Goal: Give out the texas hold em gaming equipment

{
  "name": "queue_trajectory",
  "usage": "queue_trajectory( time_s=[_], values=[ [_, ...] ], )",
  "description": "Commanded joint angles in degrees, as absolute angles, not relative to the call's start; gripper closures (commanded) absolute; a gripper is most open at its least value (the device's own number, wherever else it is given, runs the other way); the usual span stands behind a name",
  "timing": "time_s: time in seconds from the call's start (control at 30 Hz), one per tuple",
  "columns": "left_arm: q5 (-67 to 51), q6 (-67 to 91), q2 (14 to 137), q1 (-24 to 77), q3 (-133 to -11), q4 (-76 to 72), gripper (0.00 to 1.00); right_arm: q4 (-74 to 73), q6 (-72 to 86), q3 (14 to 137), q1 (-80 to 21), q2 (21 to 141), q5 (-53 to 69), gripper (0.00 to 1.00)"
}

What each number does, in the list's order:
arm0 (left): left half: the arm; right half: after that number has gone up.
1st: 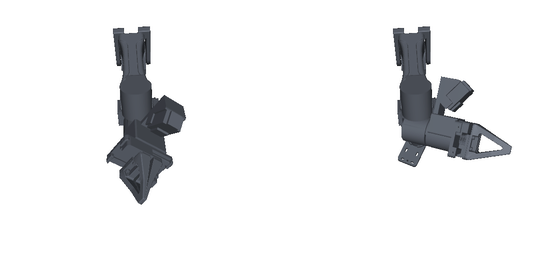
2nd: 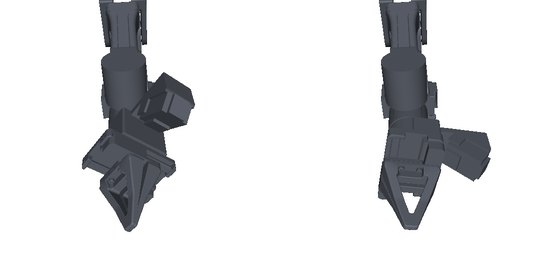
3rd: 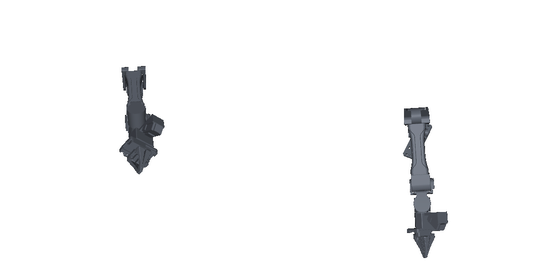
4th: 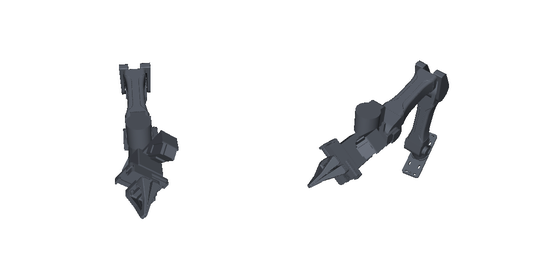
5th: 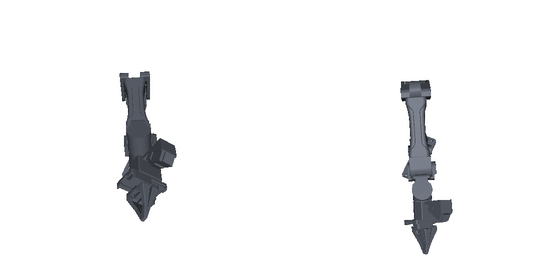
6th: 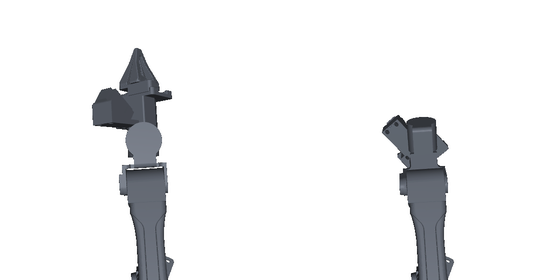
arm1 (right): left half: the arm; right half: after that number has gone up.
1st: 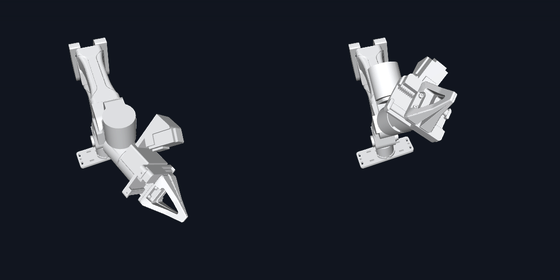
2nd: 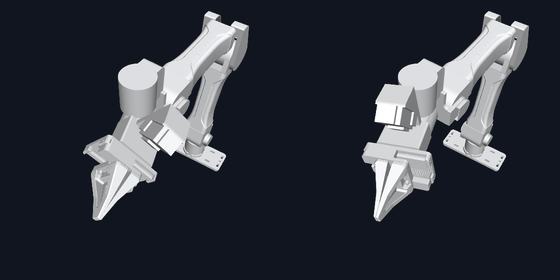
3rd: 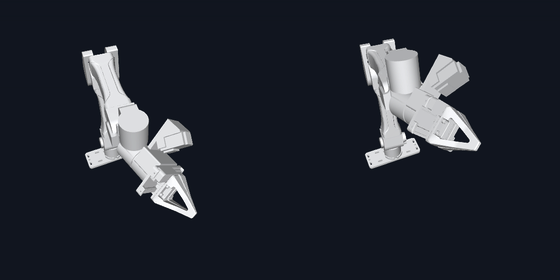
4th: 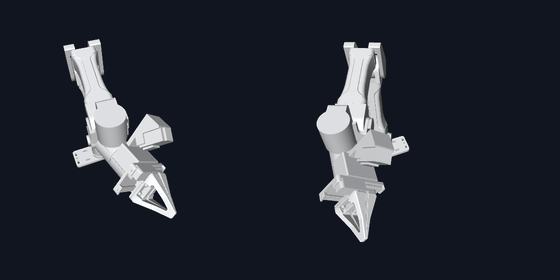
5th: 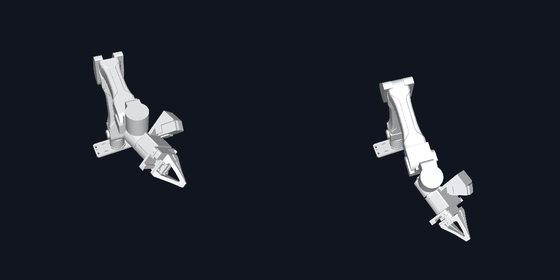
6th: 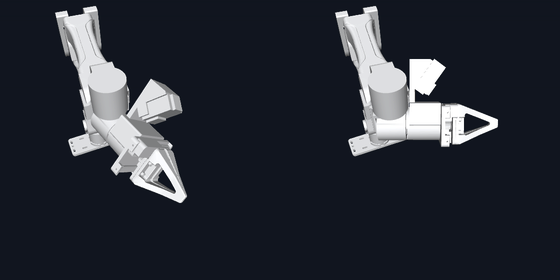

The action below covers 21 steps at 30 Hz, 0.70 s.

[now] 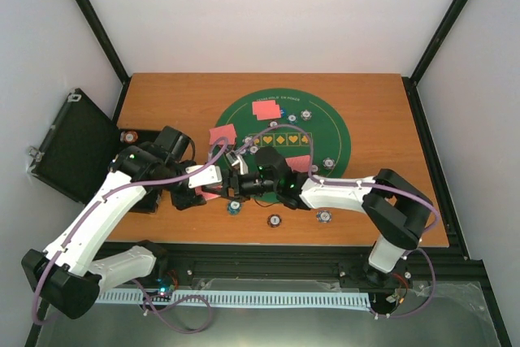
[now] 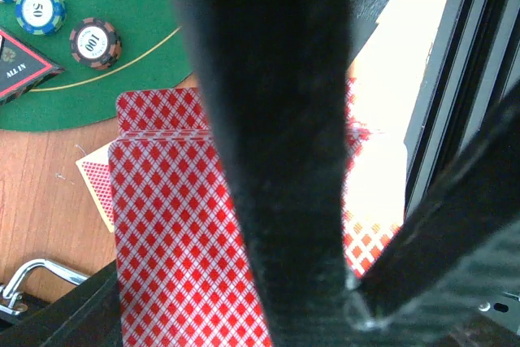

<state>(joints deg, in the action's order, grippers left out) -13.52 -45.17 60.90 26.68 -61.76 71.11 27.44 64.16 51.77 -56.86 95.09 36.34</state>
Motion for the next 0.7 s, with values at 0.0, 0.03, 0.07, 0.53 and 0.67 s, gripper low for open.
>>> queue_trajectory(
  time_s=[0.0, 0.03, 0.07, 0.53, 0.67],
  values=[
    [-14.69, -45.38, 60.10, 26.59, -64.90, 72.28, 0.88, 31.43, 65.53, 53.88, -57.88, 98.05, 37.47, 0.18],
    [-14.71, -45.38, 60.08, 26.63, -64.99, 72.37, 0.88, 31.84, 65.83, 54.13, -57.92, 98.68, 37.57, 0.19],
    [-14.81, -45.50, 59.98, 26.63, -65.03, 72.46, 0.88, 32.20, 66.15, 54.47, -57.92, 99.21, 37.69, 0.19],
    [-14.54, -45.81, 59.45, 26.63, -65.04, 72.69, 0.88, 35.42, 69.19, 57.78, -57.64, 106.07, 40.18, 0.25],
    [-14.33, -45.98, 59.20, 26.63, -64.96, 72.70, 0.88, 33.92, 68.40, 55.48, -56.35, 104.59, 40.43, 0.28]
  ],
)
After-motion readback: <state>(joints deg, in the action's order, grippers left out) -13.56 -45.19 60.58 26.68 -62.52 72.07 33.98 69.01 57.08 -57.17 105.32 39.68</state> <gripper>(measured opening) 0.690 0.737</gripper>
